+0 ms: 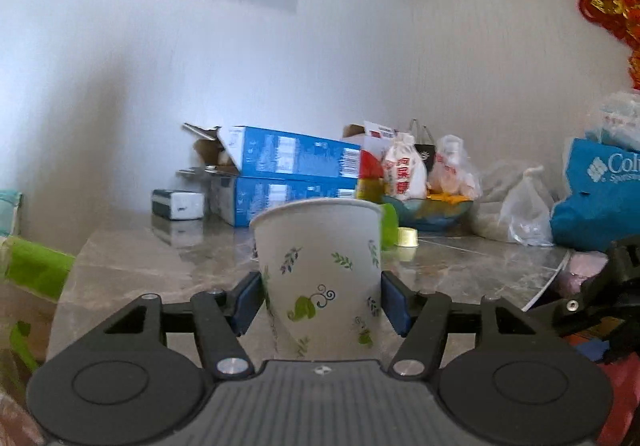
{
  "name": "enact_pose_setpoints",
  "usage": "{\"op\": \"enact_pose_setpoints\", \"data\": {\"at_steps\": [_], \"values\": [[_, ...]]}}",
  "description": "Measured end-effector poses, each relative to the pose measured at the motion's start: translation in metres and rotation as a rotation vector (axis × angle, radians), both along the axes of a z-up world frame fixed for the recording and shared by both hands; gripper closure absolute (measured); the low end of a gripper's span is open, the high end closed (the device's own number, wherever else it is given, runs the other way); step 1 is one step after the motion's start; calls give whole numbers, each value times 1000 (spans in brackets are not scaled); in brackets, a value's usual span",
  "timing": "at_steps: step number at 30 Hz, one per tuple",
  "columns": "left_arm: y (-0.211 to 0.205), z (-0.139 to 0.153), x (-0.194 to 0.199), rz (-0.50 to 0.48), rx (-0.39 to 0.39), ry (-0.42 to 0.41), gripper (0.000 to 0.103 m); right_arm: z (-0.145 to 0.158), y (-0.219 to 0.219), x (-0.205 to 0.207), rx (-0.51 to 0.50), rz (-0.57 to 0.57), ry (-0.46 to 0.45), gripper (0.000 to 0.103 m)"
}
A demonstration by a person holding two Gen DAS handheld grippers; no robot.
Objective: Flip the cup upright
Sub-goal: 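Grasp the upright white cup with the left gripper while the right gripper releases it, then lower the white cup upright onto the table and open the left gripper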
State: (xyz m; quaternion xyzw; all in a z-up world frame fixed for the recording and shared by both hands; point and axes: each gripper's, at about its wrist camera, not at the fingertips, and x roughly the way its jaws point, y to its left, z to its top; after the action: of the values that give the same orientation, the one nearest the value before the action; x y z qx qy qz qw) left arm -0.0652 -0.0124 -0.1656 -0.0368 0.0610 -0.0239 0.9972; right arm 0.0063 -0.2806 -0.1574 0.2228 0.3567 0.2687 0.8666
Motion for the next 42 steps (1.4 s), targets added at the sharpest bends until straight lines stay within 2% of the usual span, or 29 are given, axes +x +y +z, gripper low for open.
{"op": "enact_pose_setpoints", "data": {"at_steps": [3, 7, 10, 12, 13, 15, 20, 28, 32, 34, 37, 40, 42], "values": [[5, -16, 1, 5, -32, 25, 41, -4, 0, -3, 4, -1, 9, 9], [5, -20, 1, -3, -4, 36, 43, -5, 5, -6, -10, -2, 8, 9], [0, -15, -5, -3, 44, -4, 42, -5, 9, -6, -12, -3, 6, 9], [0, -14, -8, -5, 61, -11, 34, -4, 13, -6, -12, 2, 0, 9], [1, -14, -9, -13, 67, -17, 25, -3, 15, -7, -16, 1, -7, 9], [4, -14, -10, -24, 71, -13, 12, -2, 18, -10, -22, 1, -26, 9], [13, -11, -7, -27, 43, 24, 12, 0, 30, -11, -47, 20, -35, 8], [22, -9, -15, -41, 33, 13, 12, 4, 34, -15, -48, 16, -57, 8], [33, -2, -31, -79, -20, -4, 12, 10, 34, -25, -50, -4, -99, 7], [36, 5, -43, -95, -32, -25, 12, 16, 34, -33, -58, -21, -140, 2], [41, 17, -63, -102, -50, -44, 12, 24, 36, -44, -69, -37, -185, 1], [51, 34, -83, -97, -60, -21, 5, 35, 41, -54, -93, -38, -210, 1], [56, 48, -91, -65, -32, 45, 1, 44, 45, -61, -126, -32, -219, 1]]}}
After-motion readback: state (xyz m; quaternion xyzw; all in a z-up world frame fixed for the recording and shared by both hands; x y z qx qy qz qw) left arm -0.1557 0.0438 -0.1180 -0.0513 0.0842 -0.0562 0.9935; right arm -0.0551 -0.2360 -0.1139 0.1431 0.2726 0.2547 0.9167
